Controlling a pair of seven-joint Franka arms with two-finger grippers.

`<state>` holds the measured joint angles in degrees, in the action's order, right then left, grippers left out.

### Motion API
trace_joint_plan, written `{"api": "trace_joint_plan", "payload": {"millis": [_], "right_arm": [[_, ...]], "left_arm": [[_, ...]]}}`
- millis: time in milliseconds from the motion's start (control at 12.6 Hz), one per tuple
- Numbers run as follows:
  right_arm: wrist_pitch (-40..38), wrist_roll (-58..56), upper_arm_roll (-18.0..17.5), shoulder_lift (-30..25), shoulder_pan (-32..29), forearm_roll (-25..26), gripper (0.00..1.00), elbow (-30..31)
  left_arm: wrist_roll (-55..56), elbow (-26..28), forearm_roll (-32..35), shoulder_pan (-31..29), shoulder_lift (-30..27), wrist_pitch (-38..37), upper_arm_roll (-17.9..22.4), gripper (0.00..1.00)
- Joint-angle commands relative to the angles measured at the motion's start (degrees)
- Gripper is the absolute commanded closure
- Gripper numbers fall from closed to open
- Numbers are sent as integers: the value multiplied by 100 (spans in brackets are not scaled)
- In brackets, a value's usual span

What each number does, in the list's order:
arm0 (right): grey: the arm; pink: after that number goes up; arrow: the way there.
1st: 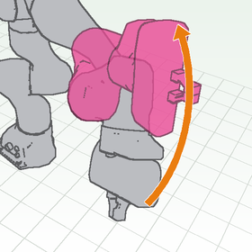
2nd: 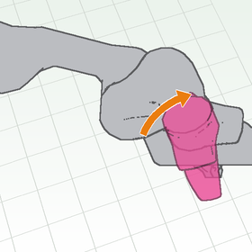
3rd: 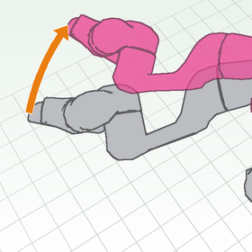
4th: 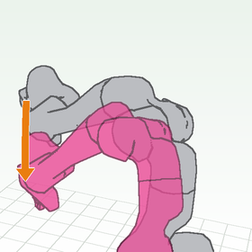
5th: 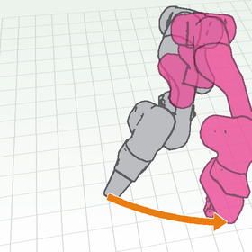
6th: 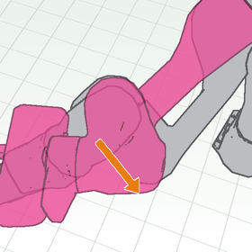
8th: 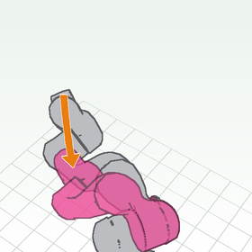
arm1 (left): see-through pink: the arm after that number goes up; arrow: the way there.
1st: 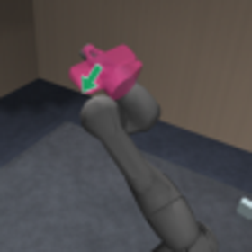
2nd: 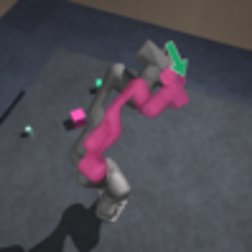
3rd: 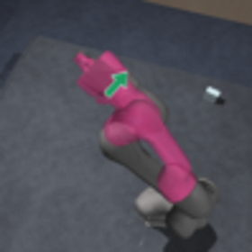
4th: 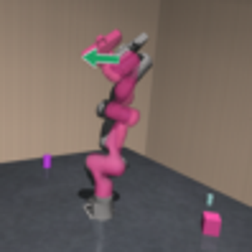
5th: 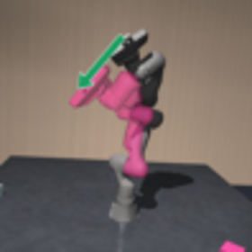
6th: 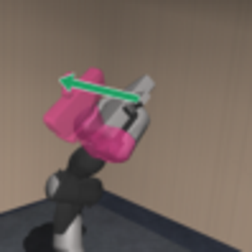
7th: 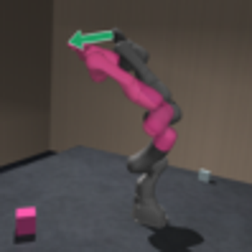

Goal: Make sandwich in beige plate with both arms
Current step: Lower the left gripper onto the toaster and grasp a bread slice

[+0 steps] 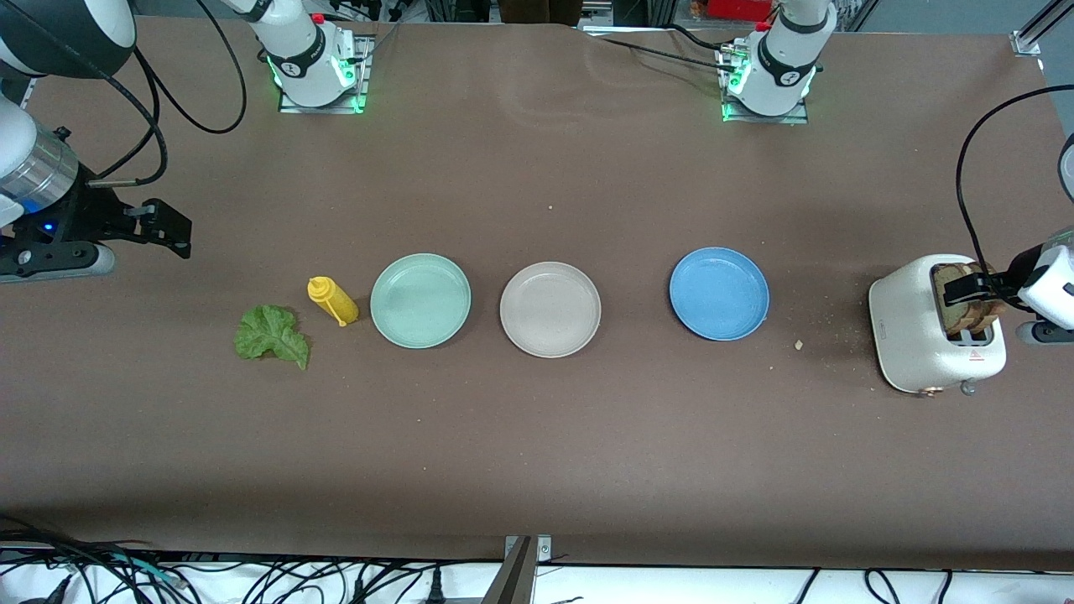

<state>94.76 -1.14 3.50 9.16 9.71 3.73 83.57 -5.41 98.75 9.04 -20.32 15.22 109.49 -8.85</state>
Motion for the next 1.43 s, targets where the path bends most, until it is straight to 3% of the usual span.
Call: {"api": "trace_joint_plan", "payload": {"millis": [0,556,636,715,795,874,954,1351], "right_arm": [[25,26,-16,-99,5,75,0,72],[25,26,-7,-99,5,75,0,72],[25,26,-7,-99,5,75,0,72],[25,26,-7,-99,5,75,0,72],[25,26,-7,-99,5,75,0,72],[25,17,-7,-99,5,75,0,72],[25,26,-7,-99,5,75,0,72],[25,26,2,-99,5,84,0,72]], "left_arm": [[13,363,177,-122,-177,213,-82,0],[110,1303,177,-280,-423,1038,-82,4],[136,1374,203,-280,-450,1109,-82,20],[154,1375,447,-280,-459,1110,-99,45],[154,1357,545,-280,-476,1084,-108,64],[111,1340,555,-289,-494,1066,-108,95],[75,1331,564,-280,-511,1040,-108,100],[5,1174,581,-280,-669,743,-126,100]]}}
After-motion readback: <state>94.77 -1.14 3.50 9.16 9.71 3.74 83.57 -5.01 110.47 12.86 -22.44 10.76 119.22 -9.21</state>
